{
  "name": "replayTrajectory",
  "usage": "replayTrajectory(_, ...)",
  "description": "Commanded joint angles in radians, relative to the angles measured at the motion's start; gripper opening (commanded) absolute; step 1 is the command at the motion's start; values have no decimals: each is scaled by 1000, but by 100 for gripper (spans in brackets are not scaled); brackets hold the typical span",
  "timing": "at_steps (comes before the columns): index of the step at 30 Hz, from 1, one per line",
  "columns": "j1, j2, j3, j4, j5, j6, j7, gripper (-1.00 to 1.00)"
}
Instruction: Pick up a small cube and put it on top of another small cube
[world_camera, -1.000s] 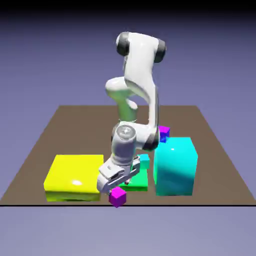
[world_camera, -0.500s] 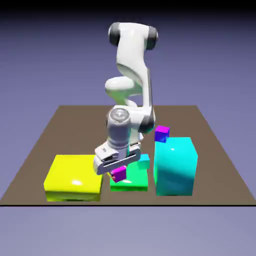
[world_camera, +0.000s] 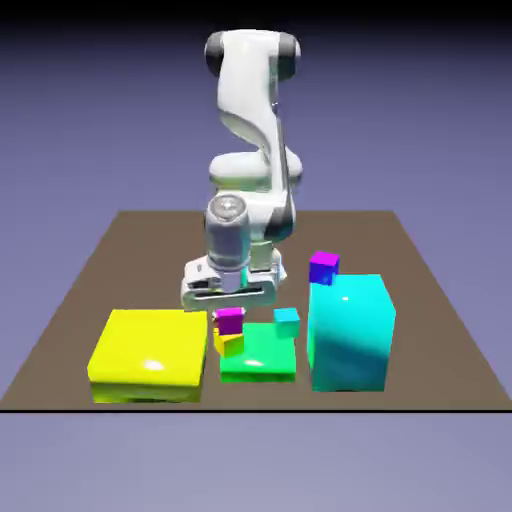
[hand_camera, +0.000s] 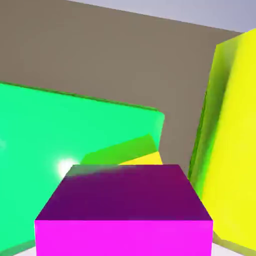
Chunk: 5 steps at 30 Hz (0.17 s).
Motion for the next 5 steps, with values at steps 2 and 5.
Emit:
replayTrajectory(2, 5, -61, -2, 27, -14, -87, 10, 100)
replayTrajectory(5, 10, -138, -4, 63, -31, -198, 24, 100)
